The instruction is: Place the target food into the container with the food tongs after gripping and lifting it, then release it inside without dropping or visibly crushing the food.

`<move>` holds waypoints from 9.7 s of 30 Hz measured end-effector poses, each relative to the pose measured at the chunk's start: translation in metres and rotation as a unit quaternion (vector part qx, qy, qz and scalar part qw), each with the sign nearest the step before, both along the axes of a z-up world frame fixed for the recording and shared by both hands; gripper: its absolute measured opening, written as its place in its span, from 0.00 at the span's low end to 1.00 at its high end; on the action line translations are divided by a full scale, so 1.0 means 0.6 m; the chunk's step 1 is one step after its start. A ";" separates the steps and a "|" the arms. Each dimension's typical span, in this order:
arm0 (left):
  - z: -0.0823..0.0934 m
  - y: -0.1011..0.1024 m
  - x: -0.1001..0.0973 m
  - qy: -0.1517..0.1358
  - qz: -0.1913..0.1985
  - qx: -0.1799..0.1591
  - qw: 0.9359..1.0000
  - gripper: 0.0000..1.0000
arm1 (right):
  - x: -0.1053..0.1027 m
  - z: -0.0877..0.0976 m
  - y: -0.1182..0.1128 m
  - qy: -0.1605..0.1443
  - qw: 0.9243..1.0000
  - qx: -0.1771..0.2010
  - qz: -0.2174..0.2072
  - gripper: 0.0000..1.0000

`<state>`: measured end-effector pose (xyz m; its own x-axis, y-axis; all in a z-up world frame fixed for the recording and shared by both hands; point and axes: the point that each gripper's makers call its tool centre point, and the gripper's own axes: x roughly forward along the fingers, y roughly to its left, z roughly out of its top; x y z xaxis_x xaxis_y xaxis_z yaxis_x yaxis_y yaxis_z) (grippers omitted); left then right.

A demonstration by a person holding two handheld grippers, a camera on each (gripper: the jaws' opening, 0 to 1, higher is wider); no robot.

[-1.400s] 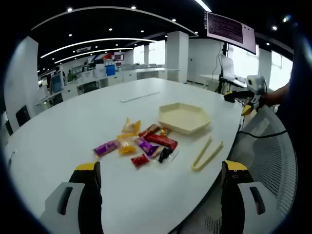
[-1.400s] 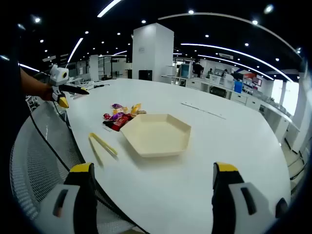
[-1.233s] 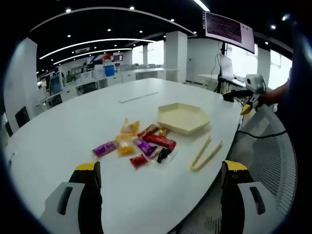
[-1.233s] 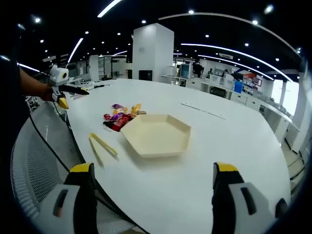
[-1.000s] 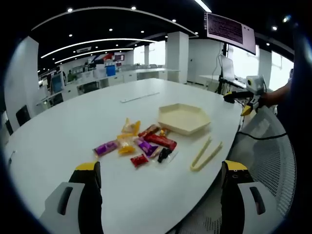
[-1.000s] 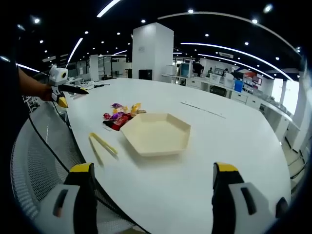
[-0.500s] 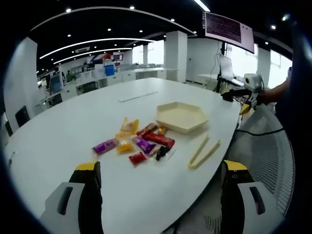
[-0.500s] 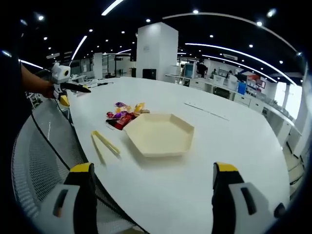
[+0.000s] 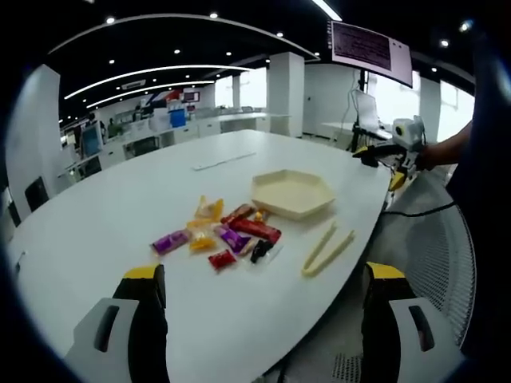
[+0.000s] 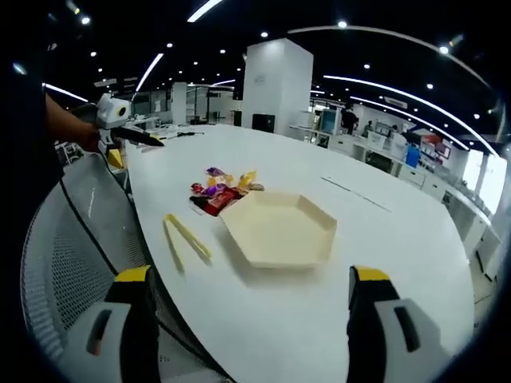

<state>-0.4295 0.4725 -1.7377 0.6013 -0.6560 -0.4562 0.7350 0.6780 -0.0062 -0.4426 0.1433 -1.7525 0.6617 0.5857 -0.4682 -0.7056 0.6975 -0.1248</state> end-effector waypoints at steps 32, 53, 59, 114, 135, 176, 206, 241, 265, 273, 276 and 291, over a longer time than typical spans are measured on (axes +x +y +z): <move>-0.006 -0.009 0.001 0.010 -0.015 -0.004 1.000 0.99 | 0.001 0.016 0.071 -0.007 0.998 0.009 0.064 0.96; -0.011 -0.005 -0.014 0.010 -0.001 -0.017 1.000 0.99 | -0.002 -0.016 0.192 0.010 0.980 -0.009 0.199 0.83; -0.007 -0.001 -0.020 0.011 0.006 -0.019 1.000 0.99 | -0.009 -0.041 0.209 0.019 0.975 -0.017 0.223 0.79; 0.005 -0.008 -0.010 0.013 0.019 -0.016 1.000 0.99 | 0.006 -0.156 0.224 0.073 0.946 -0.118 0.293 0.22; 0.013 -0.018 -0.003 0.016 0.001 -0.018 1.000 0.99 | 0.031 -0.092 0.209 0.138 0.967 -0.063 0.206 0.03; 0.227 -0.167 0.002 0.037 -0.192 -0.203 0.960 0.48 | -0.009 0.236 0.350 0.101 0.928 0.110 0.342 0.04; 0.285 -0.204 -0.031 0.069 -0.250 -0.264 0.929 0.15 | -0.028 0.272 0.387 0.113 0.906 0.176 0.368 0.04; 0.337 -0.203 -0.024 0.049 -0.240 -0.308 0.919 0.14 | -0.024 0.306 0.373 0.096 0.899 0.235 0.358 0.04; 0.340 -0.205 -0.036 0.045 -0.259 -0.291 0.920 0.14 | -0.026 0.337 0.368 0.110 0.889 0.268 0.355 0.02; 0.341 -0.206 -0.040 0.045 -0.260 -0.283 0.922 0.14 | -0.025 0.344 0.365 0.107 0.887 0.277 0.353 0.01; 0.348 -0.208 -0.039 0.041 -0.257 -0.293 0.920 0.14 | -0.024 0.352 0.363 0.104 0.886 0.281 0.354 0.01; 0.360 -0.207 -0.034 0.019 -0.254 -0.293 0.922 0.16 | -0.014 0.363 0.359 0.075 0.892 0.286 0.343 0.14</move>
<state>-0.4498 0.3484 -1.5217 0.1399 -0.9888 0.0512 0.9486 0.1190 -0.2931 -0.4509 0.3585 -1.5346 0.0110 0.9998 -0.0161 -0.9696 0.0146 0.2444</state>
